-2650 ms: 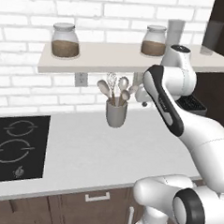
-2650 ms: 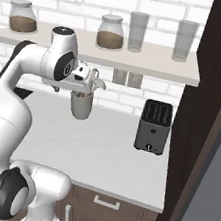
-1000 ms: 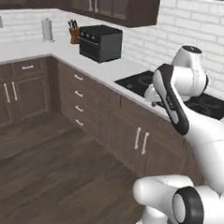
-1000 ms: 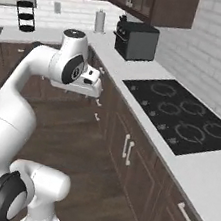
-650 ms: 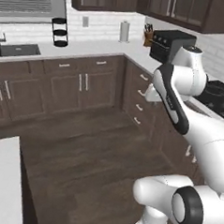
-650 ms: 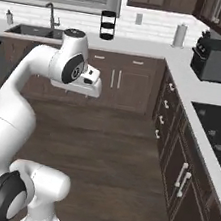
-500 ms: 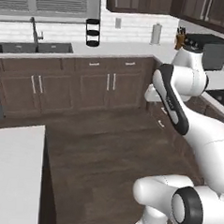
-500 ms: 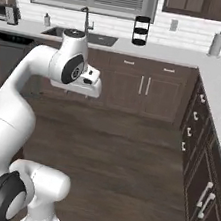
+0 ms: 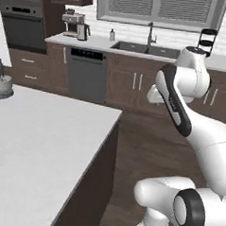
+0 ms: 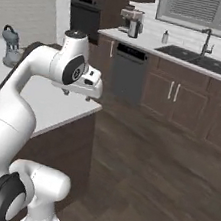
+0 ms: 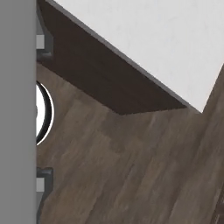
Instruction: Navigate to the stand mixer.
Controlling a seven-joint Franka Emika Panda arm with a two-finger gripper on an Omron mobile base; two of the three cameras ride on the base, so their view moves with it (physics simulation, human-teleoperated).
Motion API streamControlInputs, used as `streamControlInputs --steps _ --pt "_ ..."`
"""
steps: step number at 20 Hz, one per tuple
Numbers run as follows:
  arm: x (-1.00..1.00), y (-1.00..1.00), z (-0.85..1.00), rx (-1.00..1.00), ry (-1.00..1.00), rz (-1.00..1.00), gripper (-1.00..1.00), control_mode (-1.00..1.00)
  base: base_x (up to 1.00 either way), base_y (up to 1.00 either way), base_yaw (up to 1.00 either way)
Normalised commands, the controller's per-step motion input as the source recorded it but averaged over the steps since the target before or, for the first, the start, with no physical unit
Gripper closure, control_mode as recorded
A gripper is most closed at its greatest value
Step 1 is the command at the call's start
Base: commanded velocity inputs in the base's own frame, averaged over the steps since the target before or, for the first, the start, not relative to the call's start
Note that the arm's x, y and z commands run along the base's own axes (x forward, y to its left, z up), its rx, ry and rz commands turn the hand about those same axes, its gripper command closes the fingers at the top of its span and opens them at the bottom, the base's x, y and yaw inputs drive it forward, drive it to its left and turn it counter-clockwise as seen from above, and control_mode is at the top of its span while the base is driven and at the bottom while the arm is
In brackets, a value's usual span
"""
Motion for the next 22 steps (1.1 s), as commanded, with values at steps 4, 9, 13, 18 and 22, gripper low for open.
streamControlInputs --steps 4,9,13,18,22 --pt "0.00 0.00 0.00 0.00 0.00 0.00 -1.00 1.00 -0.07 -0.25 0.83" --pt "0.00 0.00 0.00 0.00 0.00 0.00 -1.00 1.00 0.13 -0.78 0.67" --pt "0.00 0.00 0.00 0.00 0.00 0.00 -1.00 1.00 0.48 -0.97 0.52" --pt "0.00 0.00 0.00 0.00 0.00 0.00 -1.00 1.00 0.54 -1.00 0.46" --pt "0.00 0.00 0.00 0.00 0.00 0.00 -1.00 1.00 0.55 -1.00 0.45"
